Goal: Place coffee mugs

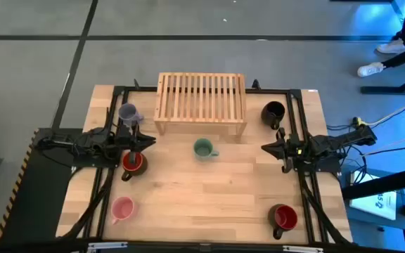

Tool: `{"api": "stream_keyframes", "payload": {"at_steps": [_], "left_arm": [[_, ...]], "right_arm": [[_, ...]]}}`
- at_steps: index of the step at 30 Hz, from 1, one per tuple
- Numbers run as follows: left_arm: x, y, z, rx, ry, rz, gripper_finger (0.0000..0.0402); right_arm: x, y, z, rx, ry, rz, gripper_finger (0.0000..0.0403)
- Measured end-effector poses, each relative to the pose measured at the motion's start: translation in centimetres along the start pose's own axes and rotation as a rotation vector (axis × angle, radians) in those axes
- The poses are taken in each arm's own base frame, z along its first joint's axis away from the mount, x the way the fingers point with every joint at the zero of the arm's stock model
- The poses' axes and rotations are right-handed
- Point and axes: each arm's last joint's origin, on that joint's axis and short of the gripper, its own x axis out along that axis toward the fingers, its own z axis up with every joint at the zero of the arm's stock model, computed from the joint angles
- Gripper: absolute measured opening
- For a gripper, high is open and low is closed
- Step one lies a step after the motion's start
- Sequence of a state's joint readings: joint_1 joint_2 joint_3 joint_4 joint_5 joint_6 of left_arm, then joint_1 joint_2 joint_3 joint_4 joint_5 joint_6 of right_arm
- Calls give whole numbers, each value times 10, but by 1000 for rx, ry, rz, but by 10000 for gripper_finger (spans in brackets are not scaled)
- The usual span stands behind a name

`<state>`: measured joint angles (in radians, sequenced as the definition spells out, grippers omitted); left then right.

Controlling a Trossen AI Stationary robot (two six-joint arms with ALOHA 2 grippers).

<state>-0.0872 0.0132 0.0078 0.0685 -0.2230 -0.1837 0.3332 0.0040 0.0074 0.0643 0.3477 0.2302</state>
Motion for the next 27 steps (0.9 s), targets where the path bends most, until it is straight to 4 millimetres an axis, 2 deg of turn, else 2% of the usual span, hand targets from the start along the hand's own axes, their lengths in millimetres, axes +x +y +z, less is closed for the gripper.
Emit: {"api": "stream_keyframes", "payload": {"at_steps": [6,15,27], "left_arm": [[0,0,1,-23,-8,-1,57],[-3,2,23,-444,-281,97,56],[-8,7,32,-624,-462,249,56]], "right_arm": [[0,0,0,8,0,0,5],[0,0,5,273,-57,-17,5],[0,-1,13,368,-161,-71,5]]}}
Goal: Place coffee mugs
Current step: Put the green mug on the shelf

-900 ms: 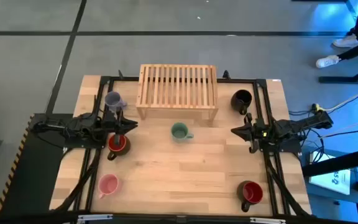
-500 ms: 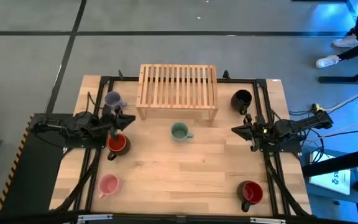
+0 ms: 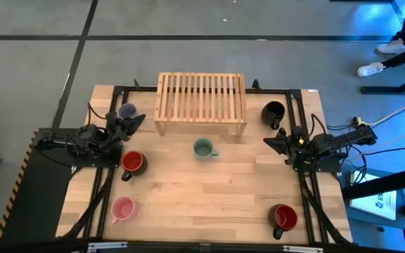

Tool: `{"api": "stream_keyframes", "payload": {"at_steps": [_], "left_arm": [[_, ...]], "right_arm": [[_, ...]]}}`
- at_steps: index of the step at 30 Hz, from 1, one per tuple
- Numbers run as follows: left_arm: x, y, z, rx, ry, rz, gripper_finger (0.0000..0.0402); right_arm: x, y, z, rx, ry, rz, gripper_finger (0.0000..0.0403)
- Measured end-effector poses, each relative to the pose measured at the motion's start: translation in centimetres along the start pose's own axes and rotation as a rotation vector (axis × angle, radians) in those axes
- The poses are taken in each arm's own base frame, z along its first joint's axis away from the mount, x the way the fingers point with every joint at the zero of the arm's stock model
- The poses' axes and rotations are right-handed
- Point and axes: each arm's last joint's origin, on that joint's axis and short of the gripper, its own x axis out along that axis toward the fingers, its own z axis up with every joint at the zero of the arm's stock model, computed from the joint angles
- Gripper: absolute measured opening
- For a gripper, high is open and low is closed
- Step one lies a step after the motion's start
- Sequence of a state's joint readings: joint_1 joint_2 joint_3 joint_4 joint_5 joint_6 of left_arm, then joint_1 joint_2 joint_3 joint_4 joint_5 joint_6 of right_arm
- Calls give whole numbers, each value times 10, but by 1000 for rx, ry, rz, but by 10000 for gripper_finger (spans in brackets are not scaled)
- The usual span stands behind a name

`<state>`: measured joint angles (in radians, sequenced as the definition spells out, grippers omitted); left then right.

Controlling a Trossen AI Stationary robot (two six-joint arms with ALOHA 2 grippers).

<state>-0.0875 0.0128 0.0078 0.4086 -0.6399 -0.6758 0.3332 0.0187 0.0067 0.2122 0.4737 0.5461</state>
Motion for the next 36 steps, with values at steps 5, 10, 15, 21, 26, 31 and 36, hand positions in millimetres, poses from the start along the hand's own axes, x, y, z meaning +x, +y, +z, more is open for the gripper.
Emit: {"api": "stream_keyframes", "payload": {"at_steps": [5,10,15,21,26,31,36], "left_arm": [[0,0,0,29,-1,3,56],[0,1,-1,49,2,9,56],[0,1,-1,104,9,14,56],[0,2,-2,185,13,16,56],[0,2,-2,194,21,21,56],[0,2,-2,194,21,21,56],[0,2,-2,183,21,20,56]], "right_arm": [[5,5,9,-8,-41,-87,5],[21,22,24,-66,-21,-183,5],[53,46,34,-169,48,-263,5],[96,67,27,-280,212,-336,5],[125,74,7,-325,314,-349,5],[141,69,-19,-381,403,-390,5],[151,60,-38,-414,470,-417,25]]}}
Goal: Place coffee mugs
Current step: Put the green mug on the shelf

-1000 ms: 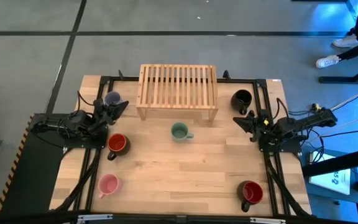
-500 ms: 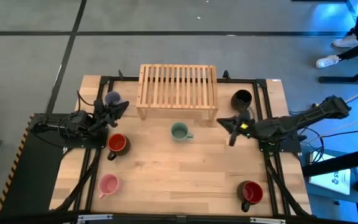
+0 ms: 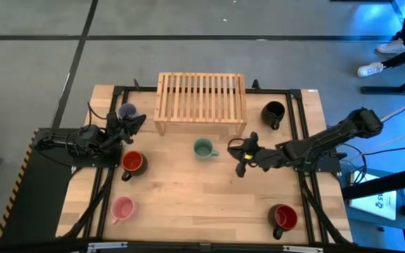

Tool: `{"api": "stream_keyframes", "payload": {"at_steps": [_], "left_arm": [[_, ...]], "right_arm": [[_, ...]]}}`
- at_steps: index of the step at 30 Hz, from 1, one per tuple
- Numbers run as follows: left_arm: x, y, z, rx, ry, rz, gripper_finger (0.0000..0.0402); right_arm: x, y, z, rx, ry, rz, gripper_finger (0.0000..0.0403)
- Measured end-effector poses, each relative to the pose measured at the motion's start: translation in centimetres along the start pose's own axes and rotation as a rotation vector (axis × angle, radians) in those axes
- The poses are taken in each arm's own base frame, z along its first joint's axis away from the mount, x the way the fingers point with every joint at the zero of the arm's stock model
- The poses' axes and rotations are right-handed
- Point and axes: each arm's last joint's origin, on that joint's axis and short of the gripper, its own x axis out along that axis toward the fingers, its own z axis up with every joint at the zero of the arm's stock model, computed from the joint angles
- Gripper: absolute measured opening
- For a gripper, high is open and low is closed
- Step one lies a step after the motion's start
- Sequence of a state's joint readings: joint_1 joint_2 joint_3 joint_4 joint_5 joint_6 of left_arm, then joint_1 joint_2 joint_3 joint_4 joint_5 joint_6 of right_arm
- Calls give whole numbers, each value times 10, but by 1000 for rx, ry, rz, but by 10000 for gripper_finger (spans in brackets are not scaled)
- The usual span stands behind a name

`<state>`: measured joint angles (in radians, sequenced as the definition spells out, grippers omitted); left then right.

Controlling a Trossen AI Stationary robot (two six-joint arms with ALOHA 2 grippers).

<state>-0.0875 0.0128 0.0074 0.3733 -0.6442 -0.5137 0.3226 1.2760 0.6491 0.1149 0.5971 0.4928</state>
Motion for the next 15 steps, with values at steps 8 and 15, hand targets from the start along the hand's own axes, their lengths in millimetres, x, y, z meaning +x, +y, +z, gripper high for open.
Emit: {"api": "stream_keyframes", "payload": {"at_steps": [8,15], "left_arm": [[0,0,0,-1,0,-1,56],[0,0,0,-2,1,-2,56]], "right_arm": [[28,-10,-14,40,120,-2,150],[49,-18,-21,61,190,55,241]]}}
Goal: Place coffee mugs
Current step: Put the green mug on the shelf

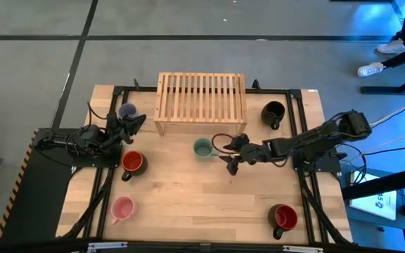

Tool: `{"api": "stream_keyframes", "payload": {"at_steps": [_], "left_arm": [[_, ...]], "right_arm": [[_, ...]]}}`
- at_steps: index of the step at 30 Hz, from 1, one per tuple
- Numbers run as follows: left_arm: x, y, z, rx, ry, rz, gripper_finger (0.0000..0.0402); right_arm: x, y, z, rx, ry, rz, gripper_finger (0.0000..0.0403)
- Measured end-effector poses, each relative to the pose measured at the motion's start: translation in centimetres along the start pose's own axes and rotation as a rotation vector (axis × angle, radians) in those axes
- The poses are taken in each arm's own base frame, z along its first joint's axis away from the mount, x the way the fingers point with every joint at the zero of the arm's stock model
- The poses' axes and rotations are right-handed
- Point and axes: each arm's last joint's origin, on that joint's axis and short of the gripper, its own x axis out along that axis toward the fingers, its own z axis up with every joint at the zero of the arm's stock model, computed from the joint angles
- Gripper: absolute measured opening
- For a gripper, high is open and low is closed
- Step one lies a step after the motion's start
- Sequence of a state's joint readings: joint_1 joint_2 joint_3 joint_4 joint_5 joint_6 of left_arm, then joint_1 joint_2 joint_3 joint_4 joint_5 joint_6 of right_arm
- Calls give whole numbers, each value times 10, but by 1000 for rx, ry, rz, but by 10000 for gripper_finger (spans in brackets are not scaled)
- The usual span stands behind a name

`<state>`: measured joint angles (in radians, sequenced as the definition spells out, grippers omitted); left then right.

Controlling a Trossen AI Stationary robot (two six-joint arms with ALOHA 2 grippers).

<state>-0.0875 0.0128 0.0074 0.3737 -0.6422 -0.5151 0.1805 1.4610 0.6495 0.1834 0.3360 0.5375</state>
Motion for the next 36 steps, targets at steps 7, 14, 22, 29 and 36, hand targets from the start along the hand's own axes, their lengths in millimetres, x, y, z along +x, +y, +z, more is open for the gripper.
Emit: {"api": "stream_keyframes", "payload": {"at_steps": [7,14,22,29,36], "left_arm": [[0,0,0,-1,0,0,56],[0,0,0,-1,0,0,56],[0,0,0,-1,0,0,56],[0,0,0,-1,0,0,56],[0,0,0,-1,0,0,56]], "right_arm": [[19,1,-11,-77,4,-15,263],[39,2,-21,-97,-59,-54,239],[51,1,-30,-97,-58,-61,150],[52,1,-30,-117,-64,-59,46],[51,1,-30,-136,-74,-64,24]]}}
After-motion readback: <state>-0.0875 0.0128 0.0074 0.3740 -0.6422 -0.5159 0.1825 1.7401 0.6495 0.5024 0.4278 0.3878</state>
